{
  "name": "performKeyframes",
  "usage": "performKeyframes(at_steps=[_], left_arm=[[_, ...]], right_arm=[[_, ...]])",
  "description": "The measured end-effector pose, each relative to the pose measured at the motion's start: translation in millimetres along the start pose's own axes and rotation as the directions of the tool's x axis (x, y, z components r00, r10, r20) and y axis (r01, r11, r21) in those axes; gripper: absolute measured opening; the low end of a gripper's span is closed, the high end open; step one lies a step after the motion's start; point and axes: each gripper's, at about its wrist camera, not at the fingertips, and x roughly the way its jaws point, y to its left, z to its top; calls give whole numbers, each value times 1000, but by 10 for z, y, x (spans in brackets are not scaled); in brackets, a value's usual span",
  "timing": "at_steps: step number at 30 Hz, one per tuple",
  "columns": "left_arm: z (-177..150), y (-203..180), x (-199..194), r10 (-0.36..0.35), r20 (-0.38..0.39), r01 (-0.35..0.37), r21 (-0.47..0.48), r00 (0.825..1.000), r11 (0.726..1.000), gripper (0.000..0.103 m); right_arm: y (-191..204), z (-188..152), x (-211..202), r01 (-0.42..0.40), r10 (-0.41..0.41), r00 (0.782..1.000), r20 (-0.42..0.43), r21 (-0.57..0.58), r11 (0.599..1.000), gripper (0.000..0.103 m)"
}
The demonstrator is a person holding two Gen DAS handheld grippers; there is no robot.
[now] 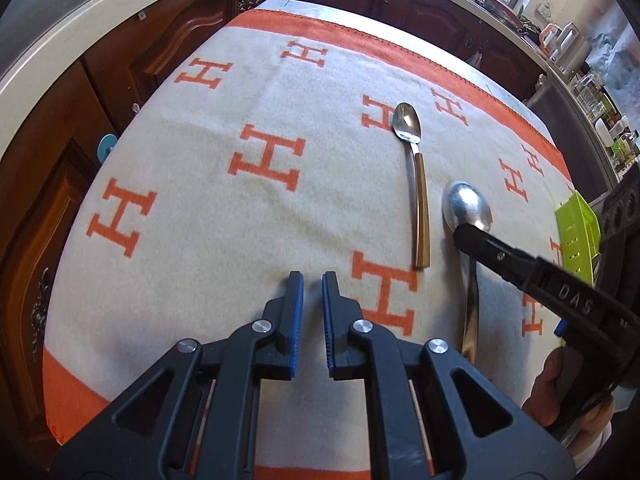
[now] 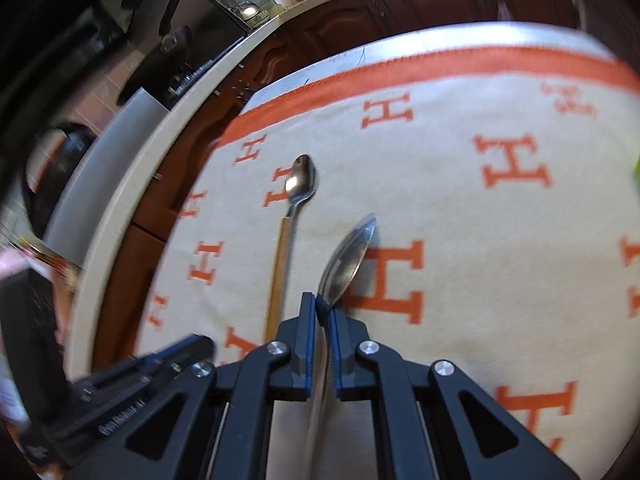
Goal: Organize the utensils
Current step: 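Grasp the metal spoon with the right tool while the left tool grasps the wooden-handled spoon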
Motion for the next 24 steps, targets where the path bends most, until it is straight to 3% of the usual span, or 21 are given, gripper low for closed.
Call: performKeyframes(at_steps=[3, 9, 13, 18, 24], left_arm=[[91, -63, 46, -27, -18, 27, 3, 999, 1000, 7], [351, -328, 138, -143, -51, 145, 39, 988, 989, 9], [504, -463, 193, -166, -28, 167, 37, 986, 985, 39], [614, -657, 293, -129, 2, 128, 74, 992, 989, 41], [611, -876, 495, 14, 76, -25, 135, 997, 991, 39]], right_arm=[[12, 4, -53, 88, -88, 996, 2, -40, 995, 3], [-197, -14, -200, 141, -141, 990, 6, -2, 990, 3], [-320, -82, -307, 141, -141, 990, 8, 24, 990, 3], [-375, -173, -380, 125, -126, 992, 9, 36, 991, 2], [-395, -230, -405, 97, -98, 995, 10, 38, 995, 2]])
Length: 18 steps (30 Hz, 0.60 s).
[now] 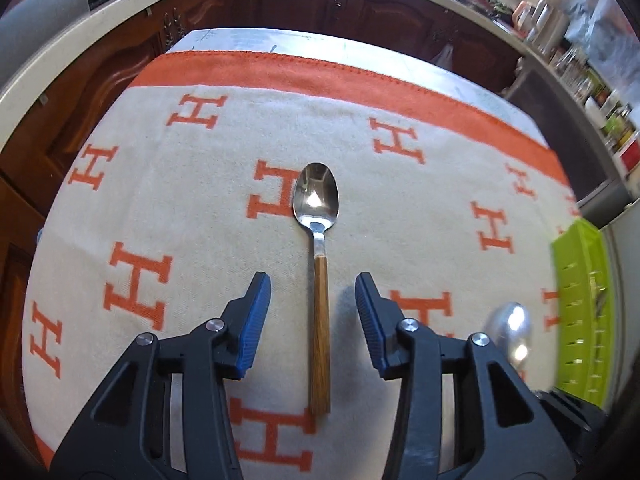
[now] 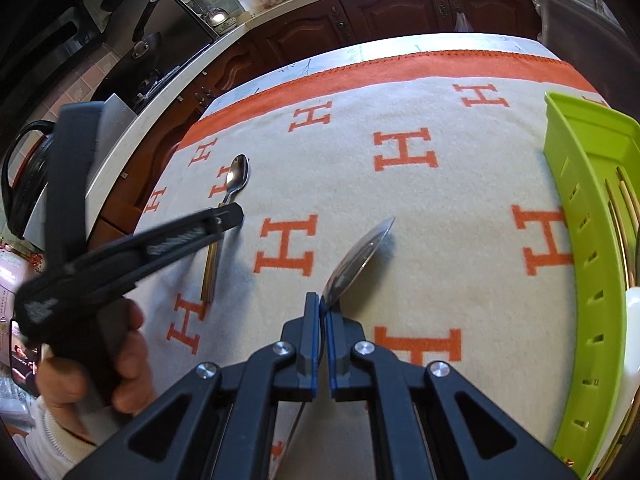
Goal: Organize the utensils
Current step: 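Grasp the metal spoon with the right tool while the left tool grasps the wooden-handled spoon, then carry both spoons into the green tray and open both tools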
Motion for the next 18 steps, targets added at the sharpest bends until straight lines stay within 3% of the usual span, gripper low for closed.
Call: performKeyframes(at_steps=[3, 5, 6, 7, 9, 18], left_arm=[[-45, -88, 41, 72, 45, -74, 39, 996, 997, 34], [-84, -144, 52, 86, 92, -91, 58, 992, 994, 25], [-103, -156, 53, 85, 113, -92, 65, 990, 994, 11], [-126, -173, 52, 92, 133, -102, 74, 987, 992, 4], [-160, -183, 44, 95, 159, -107, 71, 983, 992, 4], [-167, 71, -289, -14, 170, 21, -37, 985, 999, 4]], right_arm=[[-34, -9, -4, -14, 14, 1000, 3, 8, 1000, 2], [-62, -14, -14, -19, 19, 1000, 5, 16, 1000, 2], [-73, -19, -19, -20, 20, 1000, 8, 18, 1000, 2], [-88, -26, -27, -20, 20, 1000, 10, 20, 1000, 2], [-115, -37, -50, -23, 23, 1000, 15, 23, 999, 2], [-119, -52, -298, -30, 29, 996, 80, 6, 1000, 3]])
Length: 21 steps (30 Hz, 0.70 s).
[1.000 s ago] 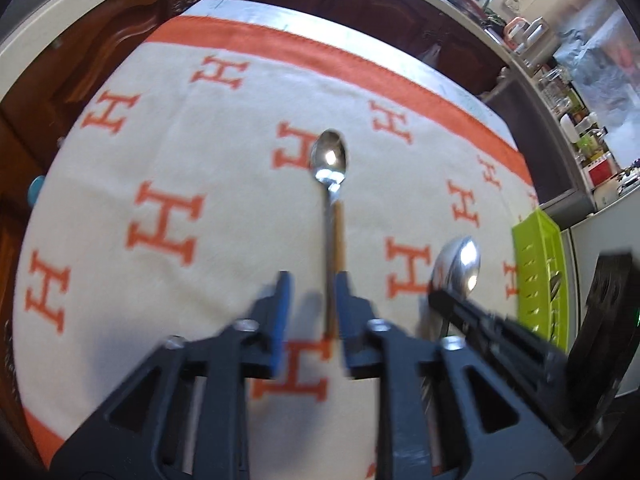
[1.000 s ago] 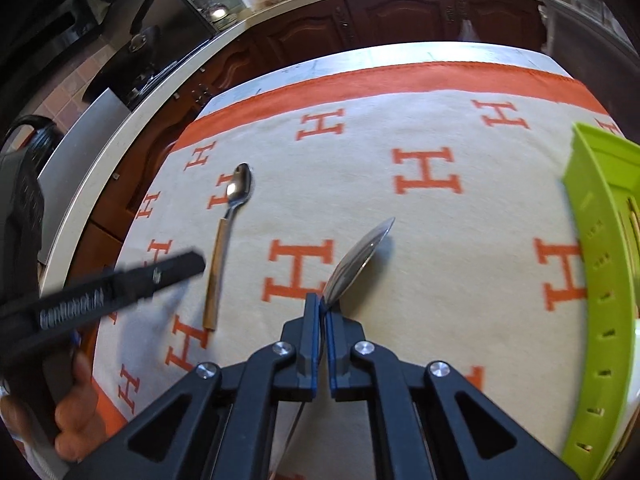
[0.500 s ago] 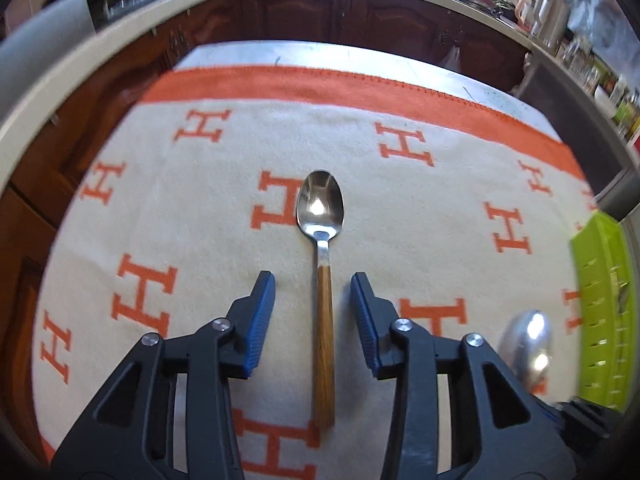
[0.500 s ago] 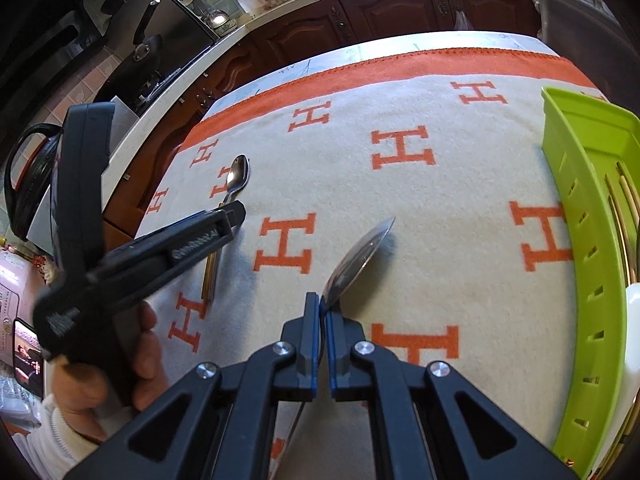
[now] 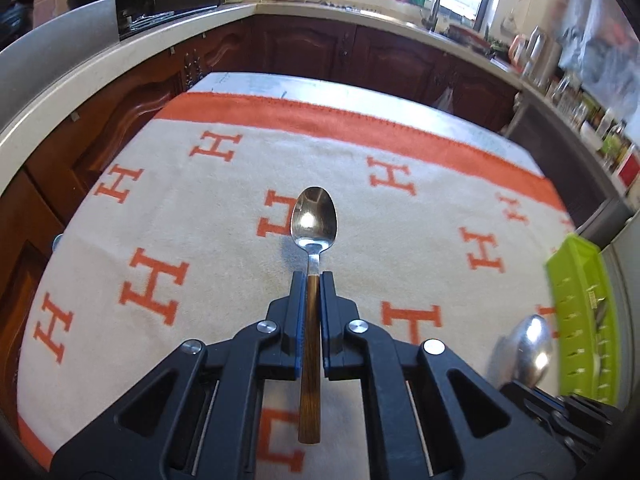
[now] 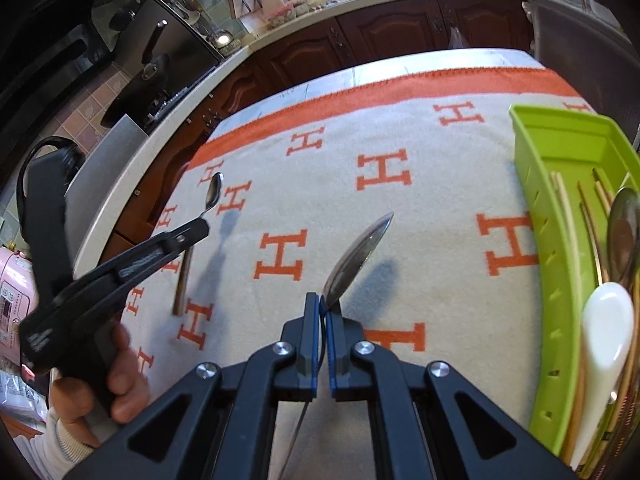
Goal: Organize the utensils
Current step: 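Carry both spoons into the green tray and open both tools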
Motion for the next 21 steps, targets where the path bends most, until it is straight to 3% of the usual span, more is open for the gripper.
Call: performKeyframes(at_steps=[7, 13, 21], left_arm=[[-32, -106, -564, -101, 2, 101, 1, 995, 995, 4], [-159, -434, -1088, -178, 3, 178, 58, 984, 982, 4], [-377, -1001, -1530, -282, -36, 284, 128, 959, 950, 4]], right_arm=[[17, 18, -414, -31, 30, 996, 86, 10, 999, 3], [-31, -27, -874, -32, 28, 985, 171, 22, 999, 3], [-277, -109, -1664, 66, -58, 964, 258, -22, 998, 3]])
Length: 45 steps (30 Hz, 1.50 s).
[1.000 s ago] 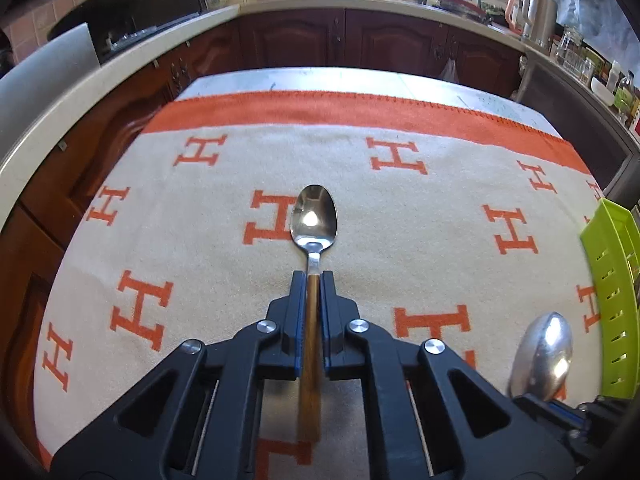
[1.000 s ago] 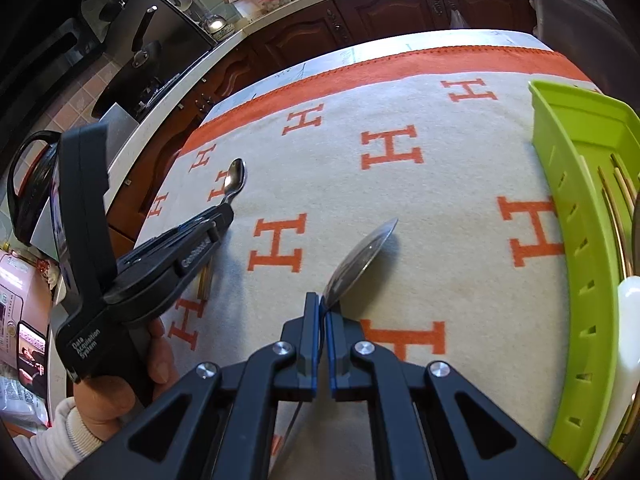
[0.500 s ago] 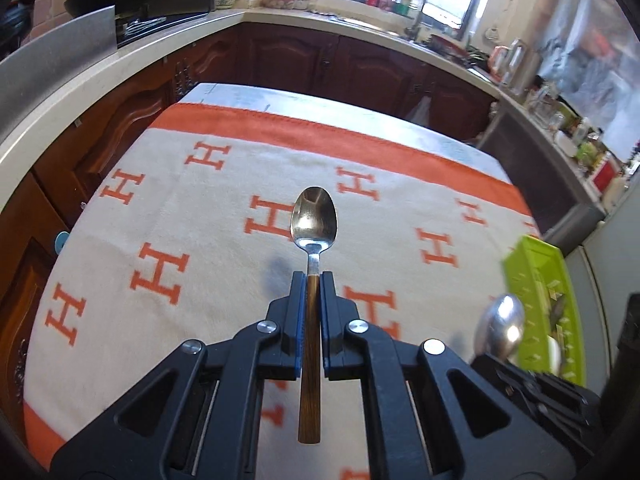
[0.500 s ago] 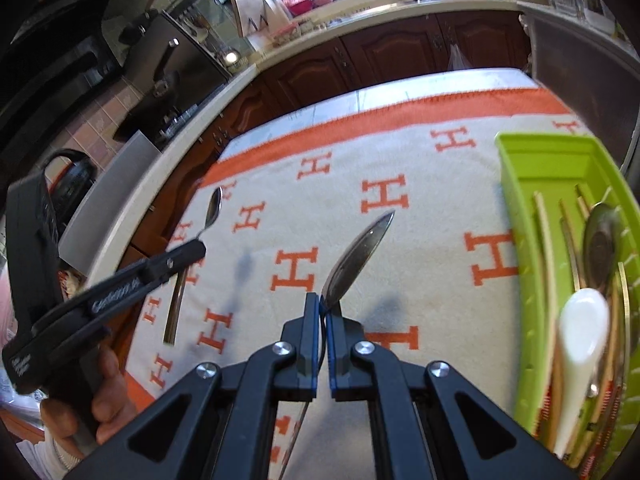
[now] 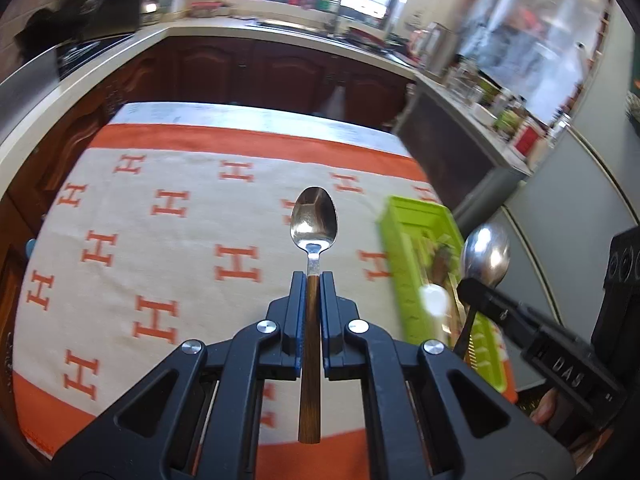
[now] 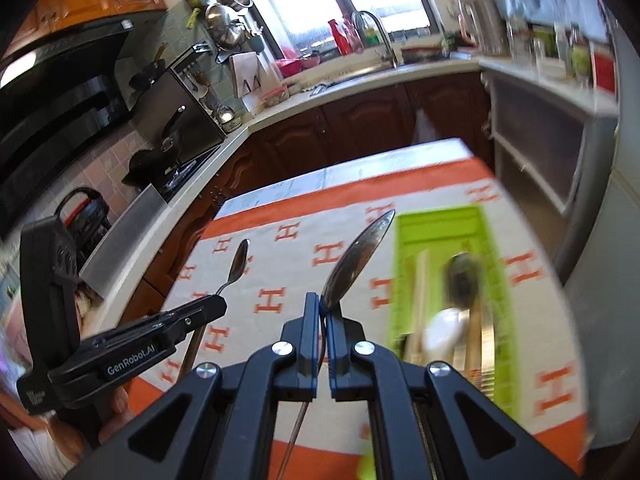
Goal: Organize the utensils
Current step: 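Carry both spoons into the green tray and open both tools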
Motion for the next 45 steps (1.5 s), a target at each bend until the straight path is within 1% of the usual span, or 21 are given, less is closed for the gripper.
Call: performKeyframes(at_steps=[2, 5, 7, 8, 9, 13, 15, 19, 23, 24, 25, 26, 27, 28, 29, 31, 32, 35, 39, 42, 45], left_arm=[[-36, -224, -16, -26, -14, 26, 24, 1000, 999, 4], [-81, -516, 26, -53, -46, 55, 42, 998, 998, 4], [-95, -684, 83, -67, -66, 70, 51, 996, 996, 4], [-112, -785, 127, -72, -80, 77, 57, 994, 995, 4], [-125, -848, 162, -77, -91, 83, 59, 993, 995, 4], [-232, -1115, 292, -78, -129, 89, 81, 989, 993, 4], [-263, -1163, 335, -72, -139, 85, 92, 988, 992, 4], [-300, -1232, 403, -48, -148, 63, 101, 988, 993, 4], [-280, -1216, 477, -38, -150, 53, 96, 988, 994, 4], [-262, -1203, 501, -37, -150, 51, 95, 988, 994, 4], [-248, -1196, 520, -36, -150, 50, 93, 988, 994, 4], [-238, -1205, 543, -35, -149, 49, 92, 988, 995, 4], [-222, -1202, 571, -36, -151, 50, 91, 988, 995, 4], [-213, -1208, 599, -37, -155, 51, 89, 987, 995, 4], [-202, -1215, 629, -39, -159, 54, 88, 986, 995, 4], [-187, -1241, 688, -42, -169, 58, 88, 985, 994, 4], [-181, -1265, 720, -46, -174, 62, 90, 984, 994, 4], [-178, -1352, 797, -48, -176, 67, 101, 983, 993, 4], [-195, -1483, 914, -47, -186, 68, 108, 981, 992, 4], [-220, -1551, 1012, -45, -198, 66, 104, 979, 992, 4], [-259, -1591, 1097, -34, -215, 58, 102, 976, 993, 4]], right_arm=[[-87, 27, -154, 57, -56, 998, 22, -38, 998, 3], [-218, 55, -257, 152, -150, 988, 20, -98, 984, 3], [-280, 50, -221, 178, -181, 983, -4, -152, 972, 3], [-321, 40, -187, 202, -207, 978, -14, -172, 964, 3], [-387, 18, -41, 232, -247, 968, -48, -209, 950, 3], [-482, -1, 178, 255, -280, 956, -84, -232, 939, 3], [-561, -3, 421, 259, -293, 950, -112, -244, 934, 3], [-608, 9, 611, 249, -291, 946, -141, -257, 934, 3], [-755, 101, 753, 238, -274, 944, -184, -196, 951, 9], [-764, 102, 732, 242, -274, 945, -177, -183, 953, 12], [-795, 123, 635, 235, -256, 954, -153, -145, 961, 15], [-821, 128, 566, 226, -241, 960, -139, -117, 967, 22], [-821, 128, 566, 226, -241, 960, -139, -117, 967, 26], [-882, 134, 432, 221, -227, 967, -113, -66, 973, 26], [-882, 134, 432, 221, -227, 967, -113, -66, 973, 26], [-951, 143, 322, 227, -227, 969, -94, -16, 974, 26], [-1048, 117, 156, 244, -239, 968, -75, 65, 968, 26], [-1124, 55, -112, 251, -248, 968, -34, 147, 957, 26], [-1118, -14, -440, 259, -267, 964, 17, 194, 946, 27], [-1071, -42, -590, 256, -269, 962, 47, 191, 948, 32], [-1033, -46, -644, 259, -274, 960, 60, 178, 949, 33]])
